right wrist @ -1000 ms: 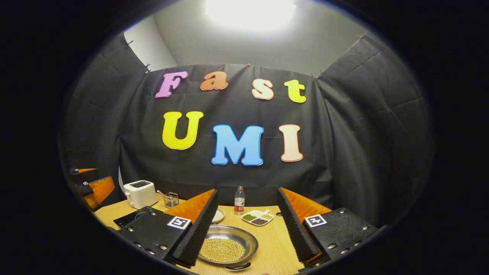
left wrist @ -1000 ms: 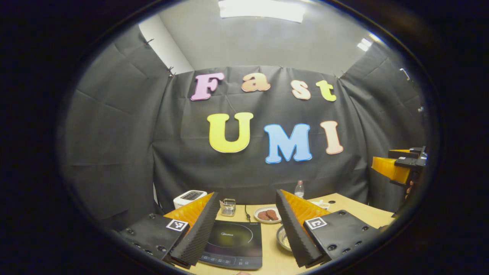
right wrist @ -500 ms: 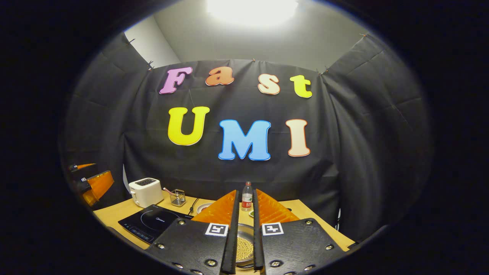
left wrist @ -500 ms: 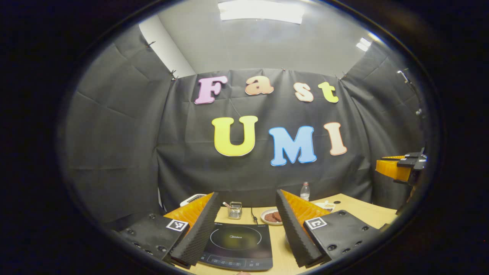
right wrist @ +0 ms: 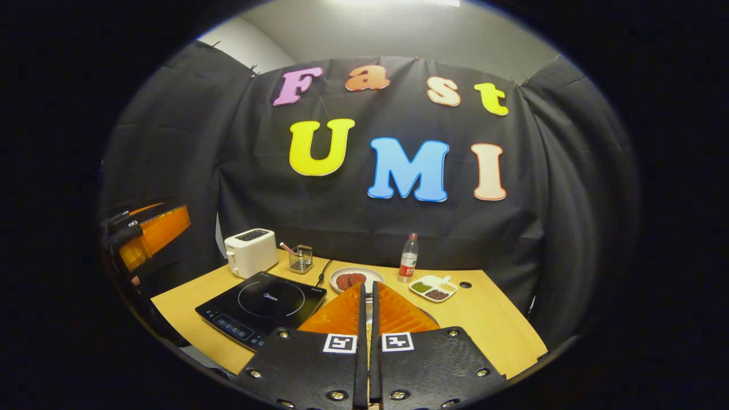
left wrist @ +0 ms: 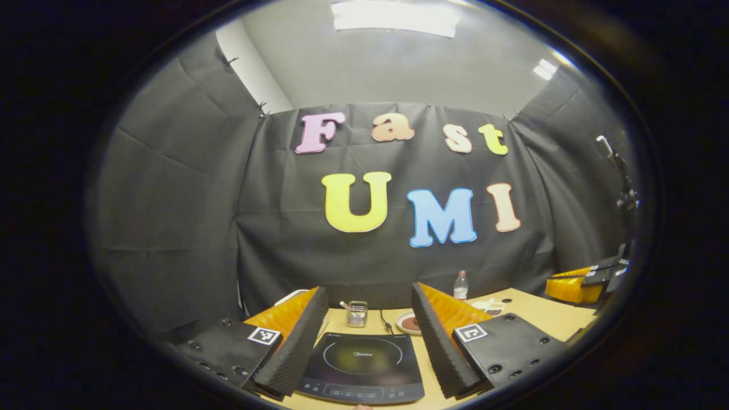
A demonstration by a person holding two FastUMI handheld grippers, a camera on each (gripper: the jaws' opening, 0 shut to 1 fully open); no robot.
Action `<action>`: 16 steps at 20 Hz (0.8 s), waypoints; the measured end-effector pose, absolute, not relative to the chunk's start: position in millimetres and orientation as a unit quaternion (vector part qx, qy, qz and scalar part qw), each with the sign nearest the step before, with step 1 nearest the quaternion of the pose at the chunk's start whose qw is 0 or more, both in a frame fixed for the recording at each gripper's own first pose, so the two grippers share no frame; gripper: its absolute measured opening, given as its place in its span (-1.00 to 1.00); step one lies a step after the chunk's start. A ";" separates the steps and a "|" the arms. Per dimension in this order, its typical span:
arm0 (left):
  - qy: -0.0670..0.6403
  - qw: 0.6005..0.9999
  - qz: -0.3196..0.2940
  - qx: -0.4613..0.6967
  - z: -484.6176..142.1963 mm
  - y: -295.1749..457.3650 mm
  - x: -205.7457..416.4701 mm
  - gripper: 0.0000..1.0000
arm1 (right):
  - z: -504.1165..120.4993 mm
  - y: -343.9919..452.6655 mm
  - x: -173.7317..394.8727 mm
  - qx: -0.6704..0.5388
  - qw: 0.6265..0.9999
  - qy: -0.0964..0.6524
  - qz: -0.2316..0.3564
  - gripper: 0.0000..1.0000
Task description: First push the handle of the pot to place it horizontally, then grasp the pot with both hands and set it on the induction cooktop.
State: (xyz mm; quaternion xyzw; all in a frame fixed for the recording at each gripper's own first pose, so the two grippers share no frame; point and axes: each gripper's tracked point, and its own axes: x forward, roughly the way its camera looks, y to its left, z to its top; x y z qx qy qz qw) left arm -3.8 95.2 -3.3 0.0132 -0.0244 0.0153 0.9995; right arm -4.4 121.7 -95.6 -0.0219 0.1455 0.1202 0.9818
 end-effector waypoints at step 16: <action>0.010 0.999 0.041 0.023 -23.5 50.8 39.0 0.91 | -261.1 103.8 -39.9 -0.070 0.894 0.367 0.249 -0.96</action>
